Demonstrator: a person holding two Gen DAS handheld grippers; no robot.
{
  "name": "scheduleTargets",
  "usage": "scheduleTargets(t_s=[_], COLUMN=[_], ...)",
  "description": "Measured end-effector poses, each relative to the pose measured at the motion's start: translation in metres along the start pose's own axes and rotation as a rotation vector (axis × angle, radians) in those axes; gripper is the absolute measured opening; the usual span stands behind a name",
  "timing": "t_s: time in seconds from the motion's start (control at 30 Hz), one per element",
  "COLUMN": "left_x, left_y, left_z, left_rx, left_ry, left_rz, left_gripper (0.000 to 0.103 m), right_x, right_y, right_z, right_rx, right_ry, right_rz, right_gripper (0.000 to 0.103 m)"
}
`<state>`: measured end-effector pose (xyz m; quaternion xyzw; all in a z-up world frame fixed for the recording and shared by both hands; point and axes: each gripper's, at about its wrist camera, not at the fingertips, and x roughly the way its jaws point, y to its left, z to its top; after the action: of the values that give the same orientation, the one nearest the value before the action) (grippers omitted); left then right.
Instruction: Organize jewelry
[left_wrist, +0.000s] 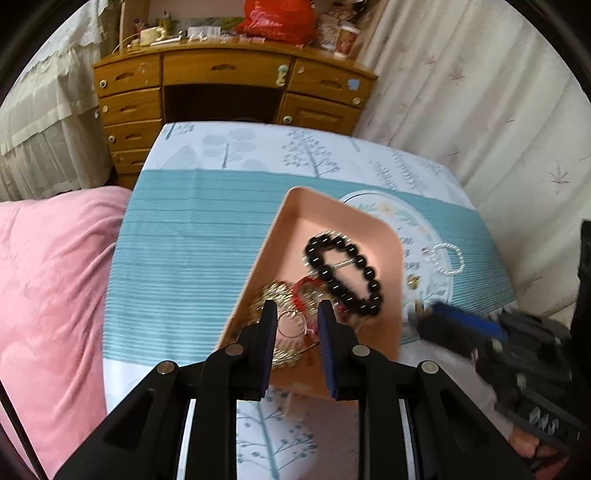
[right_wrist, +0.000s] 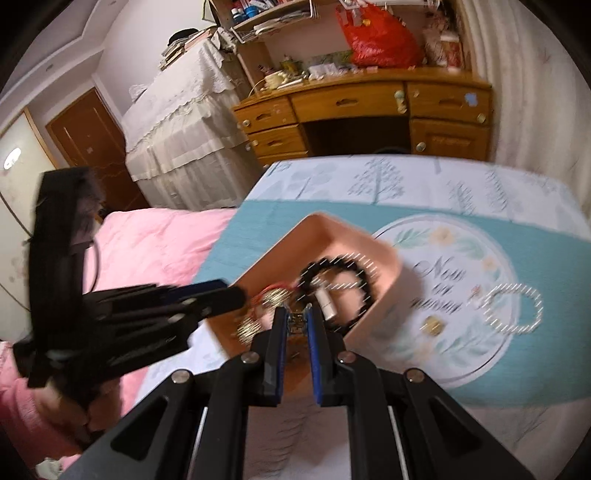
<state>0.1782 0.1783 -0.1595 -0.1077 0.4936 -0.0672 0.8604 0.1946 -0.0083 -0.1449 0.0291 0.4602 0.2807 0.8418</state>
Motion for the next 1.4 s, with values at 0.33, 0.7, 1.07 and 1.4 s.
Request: scheduleTargets(t_s=[0.33, 0.7, 1.07, 1.4], left_x=[-0.001, -0.002, 0.069, 0.136], left_y=[-0.012, -0.08, -0.166, -0.177], left_z=[0.009, 0.034, 0.075, 0.085], left_rx=[0.002, 0.121, 0.18, 0.107], left_ry=[0.004, 0.0, 0.148, 0.257], left_rz=[0.028, -0.104, -0.091, -0.031], left_gripper=[0.068, 0.068, 0.068, 0.051], right_x=[-0.002, -0.022, -0.013, 0.016], right_y=[-0.012, -0.071, -0.121, -0.132], right_z=[-0.013, -0.032, -0.039, -0.038], right_rx=[0.065, 0.076, -0.176, -0.421], right_ry=[0.016, -0.018, -0.005, 0.012], right_rz=[-0.103, -0.389, -0.613, -0.485], right_gripper=[0.053, 0.072, 0.072, 0.072])
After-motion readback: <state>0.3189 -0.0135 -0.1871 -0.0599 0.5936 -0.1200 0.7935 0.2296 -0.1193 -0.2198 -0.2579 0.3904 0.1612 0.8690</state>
